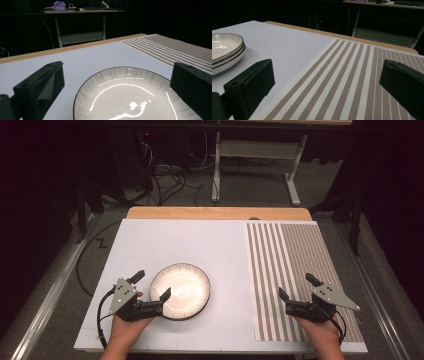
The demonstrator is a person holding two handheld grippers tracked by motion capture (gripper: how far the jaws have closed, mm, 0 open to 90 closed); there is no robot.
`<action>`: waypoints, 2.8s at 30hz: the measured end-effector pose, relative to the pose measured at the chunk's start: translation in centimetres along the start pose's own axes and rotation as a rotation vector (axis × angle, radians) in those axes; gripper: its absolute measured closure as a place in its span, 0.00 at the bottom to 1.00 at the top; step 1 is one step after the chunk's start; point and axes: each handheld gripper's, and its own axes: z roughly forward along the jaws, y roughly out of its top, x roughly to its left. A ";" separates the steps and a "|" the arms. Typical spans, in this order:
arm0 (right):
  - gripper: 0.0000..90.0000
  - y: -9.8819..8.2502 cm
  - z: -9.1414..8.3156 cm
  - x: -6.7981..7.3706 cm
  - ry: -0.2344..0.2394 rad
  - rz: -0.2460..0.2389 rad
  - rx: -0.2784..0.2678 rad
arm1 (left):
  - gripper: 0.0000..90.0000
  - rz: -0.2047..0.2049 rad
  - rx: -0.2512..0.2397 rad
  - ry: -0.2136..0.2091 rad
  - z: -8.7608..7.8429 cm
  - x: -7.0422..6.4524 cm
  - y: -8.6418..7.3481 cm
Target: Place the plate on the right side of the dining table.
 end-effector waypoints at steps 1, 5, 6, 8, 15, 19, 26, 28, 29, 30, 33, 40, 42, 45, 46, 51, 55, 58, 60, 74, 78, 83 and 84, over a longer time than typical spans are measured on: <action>0.01 0.0 0.0 0.0 -0.001 0.004 -0.001 | 0.00 0.001 -0.001 0.000 0.0 0.0 0.0; 0.01 0.0 0.0 -0.1 -0.006 0.007 -0.001 | 0.00 -0.004 -0.011 0.005 -0.1 0.0 0.1; 0.01 0.0 0.0 -0.2 -0.007 0.009 -0.001 | 0.00 -0.005 -0.011 0.005 -0.2 0.1 0.1; 0.01 0.1 -0.1 -0.2 -0.012 0.006 -0.003 | 0.00 -0.005 -0.012 0.005 -0.2 0.1 0.1; 0.06 0.3 -0.2 -0.1 -0.016 -0.015 0.006 | 0.00 -0.005 -0.001 -0.003 0.0 0.0 0.1; 0.10 0.4 -0.2 0.1 -0.012 -0.025 0.013 | 0.00 -0.011 -0.005 -0.004 0.0 -0.1 0.1; 0.38 0.9 -0.3 0.5 0.026 -0.031 0.031 | 0.00 0.014 0.002 -0.008 0.0 -0.3 0.1; 0.48 1.0 -0.2 0.5 0.039 -0.017 0.035 | 0.00 0.015 0.006 -0.010 0.0 -0.3 0.1; 0.53 1.1 -0.1 0.4 0.045 -0.008 0.033 | 0.00 0.016 0.007 -0.012 0.0 -0.3 0.1; 0.57 1.2 0.0 0.4 0.055 -0.002 0.034 | 0.00 0.016 0.005 -0.012 0.0 -0.3 0.1; 0.67 1.5 0.6 0.7 0.079 -0.002 0.045 | 0.00 0.017 0.000 -0.009 0.0 -0.3 0.1; 0.75 2.3 1.8 1.5 0.111 -0.039 0.069 | 0.00 0.019 0.001 -0.014 0.0 -0.3 0.1; 0.76 2.5 2.2 1.8 0.123 -0.046 0.077 | 0.00 0.014 -0.002 -0.014 0.0 -0.3 0.2; 0.77 2.9 2.9 2.3 0.138 -0.057 0.083 | 0.00 0.013 -0.009 -0.012 -0.1 -0.3 0.2; 0.77 3.0 3.1 2.5 0.143 -0.061 0.083 | 0.00 0.012 -0.009 -0.012 -0.1 -0.3 0.2; 0.81 3.5 4.4 3.6 0.188 -0.075 0.082 | 0.00 0.005 -0.016 -0.015 -0.2 -0.2 0.3; 0.83 3.8 5.4 4.7 0.221 -0.071 0.083 | 0.00 0.009 -0.018 -0.017 -0.3 -0.2 0.3; 0.88 4.0 6.1 5.4 0.244 -0.079 0.084 | 0.00 0.009 -0.022 -0.017 -0.3 -0.2 0.3; 0.90 4.0 6.5 5.9 0.257 -0.089 0.086 | 0.00 0.004 -0.028 -0.016 -0.3 -0.2 0.4; 1.00 4.1 9.2 8.8 0.356 -0.118 0.118 | 0.00 -0.010 -0.048 -0.009 -1.0 0.4 1.1; 1.00 4.0 9.9 9.6 0.375 -0.105 0.130 | 0.00 -0.011 -0.048 0.000 -1.3 0.6 1.5; 1.00 3.6 10.6 10.6 0.395 -0.089 0.145 | 0.00 0.001 -0.043 0.011 -1.3 0.9 2.0; 1.00 3.5 10.8 10.8 0.396 -0.091 0.154 | 0.00 -0.002 -0.047 0.015 -1.3 0.9 2.1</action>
